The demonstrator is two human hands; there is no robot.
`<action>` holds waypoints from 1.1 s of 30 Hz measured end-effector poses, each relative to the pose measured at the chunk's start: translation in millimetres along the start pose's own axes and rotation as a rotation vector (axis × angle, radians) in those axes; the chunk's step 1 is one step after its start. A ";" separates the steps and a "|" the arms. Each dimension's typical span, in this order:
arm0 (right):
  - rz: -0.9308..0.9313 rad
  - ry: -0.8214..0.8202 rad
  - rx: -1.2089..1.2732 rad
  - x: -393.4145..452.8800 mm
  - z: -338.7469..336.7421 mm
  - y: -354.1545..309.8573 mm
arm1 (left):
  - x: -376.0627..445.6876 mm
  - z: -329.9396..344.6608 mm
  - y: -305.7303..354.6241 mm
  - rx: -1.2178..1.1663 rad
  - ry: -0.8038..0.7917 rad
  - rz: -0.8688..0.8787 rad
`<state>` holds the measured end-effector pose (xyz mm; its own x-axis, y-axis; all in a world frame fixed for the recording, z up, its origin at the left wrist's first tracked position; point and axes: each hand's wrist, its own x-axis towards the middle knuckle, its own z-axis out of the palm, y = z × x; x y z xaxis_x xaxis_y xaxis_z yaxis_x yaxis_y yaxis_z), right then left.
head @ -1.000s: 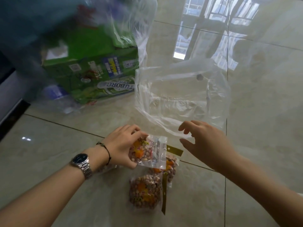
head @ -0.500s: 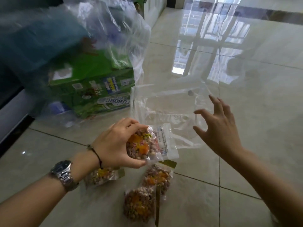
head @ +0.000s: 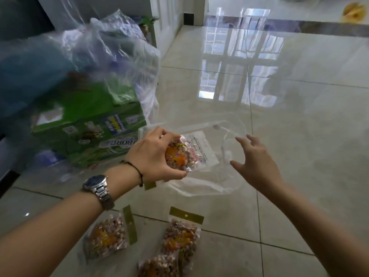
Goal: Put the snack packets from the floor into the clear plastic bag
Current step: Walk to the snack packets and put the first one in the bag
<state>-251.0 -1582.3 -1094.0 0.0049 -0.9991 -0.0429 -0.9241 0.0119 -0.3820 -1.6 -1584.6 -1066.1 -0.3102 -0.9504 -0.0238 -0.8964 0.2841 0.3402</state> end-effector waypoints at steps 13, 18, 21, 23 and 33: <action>-0.054 -0.007 0.129 13.2 -0.3 36.9 | 58.9 54.0 26.2 0.075 -0.094 0.034; -0.054 -0.025 0.185 17.5 -2.2 48.1 | 82.2 71.5 37.3 0.113 -0.167 0.068; -0.052 -0.049 0.181 20.2 0.0 54.8 | 93.5 86.3 42.7 0.112 -0.197 0.054; -0.054 -0.055 0.175 20.8 1.7 58.2 | 98.6 97.6 44.2 0.106 -0.217 0.042; -0.074 -0.055 0.146 21.2 7.0 65.7 | 103.7 134.2 30.7 0.099 -0.252 -0.074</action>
<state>-309.0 -1602.3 -1126.5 0.0956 -0.9937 -0.0589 -0.8552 -0.0517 -0.5157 -103.7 -1657.4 -1184.2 -0.3007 -0.9110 -0.2824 -0.9423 0.2381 0.2353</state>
